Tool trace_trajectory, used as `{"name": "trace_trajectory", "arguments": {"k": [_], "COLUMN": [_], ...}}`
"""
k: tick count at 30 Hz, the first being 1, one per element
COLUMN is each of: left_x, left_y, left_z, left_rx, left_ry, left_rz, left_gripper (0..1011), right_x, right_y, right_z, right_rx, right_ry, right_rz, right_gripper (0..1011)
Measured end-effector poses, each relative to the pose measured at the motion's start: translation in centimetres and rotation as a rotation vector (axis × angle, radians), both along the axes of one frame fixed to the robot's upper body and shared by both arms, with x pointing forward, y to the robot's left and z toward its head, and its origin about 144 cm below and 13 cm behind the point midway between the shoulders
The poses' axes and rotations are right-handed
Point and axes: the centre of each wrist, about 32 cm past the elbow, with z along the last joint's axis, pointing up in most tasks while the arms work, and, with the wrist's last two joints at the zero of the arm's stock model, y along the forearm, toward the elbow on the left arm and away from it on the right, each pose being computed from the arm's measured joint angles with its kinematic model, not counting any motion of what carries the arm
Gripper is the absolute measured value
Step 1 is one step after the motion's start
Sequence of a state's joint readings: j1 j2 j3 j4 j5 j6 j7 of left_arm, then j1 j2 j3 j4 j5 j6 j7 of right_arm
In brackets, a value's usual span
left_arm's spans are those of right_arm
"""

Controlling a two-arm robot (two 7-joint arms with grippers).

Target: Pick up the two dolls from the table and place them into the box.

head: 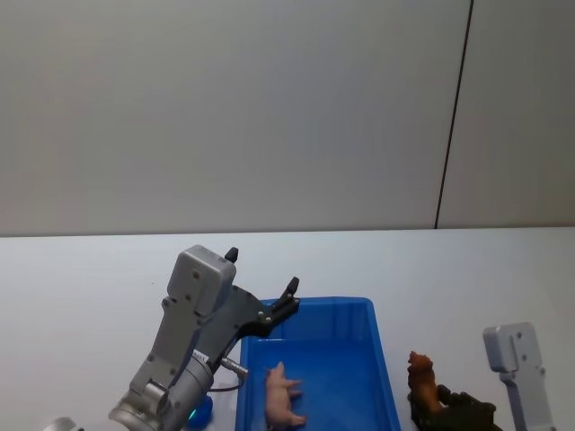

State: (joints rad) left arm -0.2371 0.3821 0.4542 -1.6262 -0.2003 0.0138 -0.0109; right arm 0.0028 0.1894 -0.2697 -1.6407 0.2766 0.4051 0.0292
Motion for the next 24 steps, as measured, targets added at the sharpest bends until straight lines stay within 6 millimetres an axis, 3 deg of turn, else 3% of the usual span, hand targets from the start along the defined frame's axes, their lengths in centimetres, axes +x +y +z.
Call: {"name": "trace_trajectory", "arguments": {"k": [5, 24], "left_x": [0.0, 0.0], "left_y": [0.0, 0.0], "left_z": [0.0, 0.0], "left_rx": [0.0, 0.0], "left_ry": [0.0, 0.0], "left_rz": [0.0, 0.0], "left_gripper": [1002, 1002], "right_x": [-0.1, 0.7], "right_y": [0.0, 0.0], "right_z": [0.2, 3.1], "right_rx": [-0.004, 0.004], "right_ry": [-0.006, -0.156], "right_rz": [-0.007, 0.003], "right_gripper": [334, 334]}}
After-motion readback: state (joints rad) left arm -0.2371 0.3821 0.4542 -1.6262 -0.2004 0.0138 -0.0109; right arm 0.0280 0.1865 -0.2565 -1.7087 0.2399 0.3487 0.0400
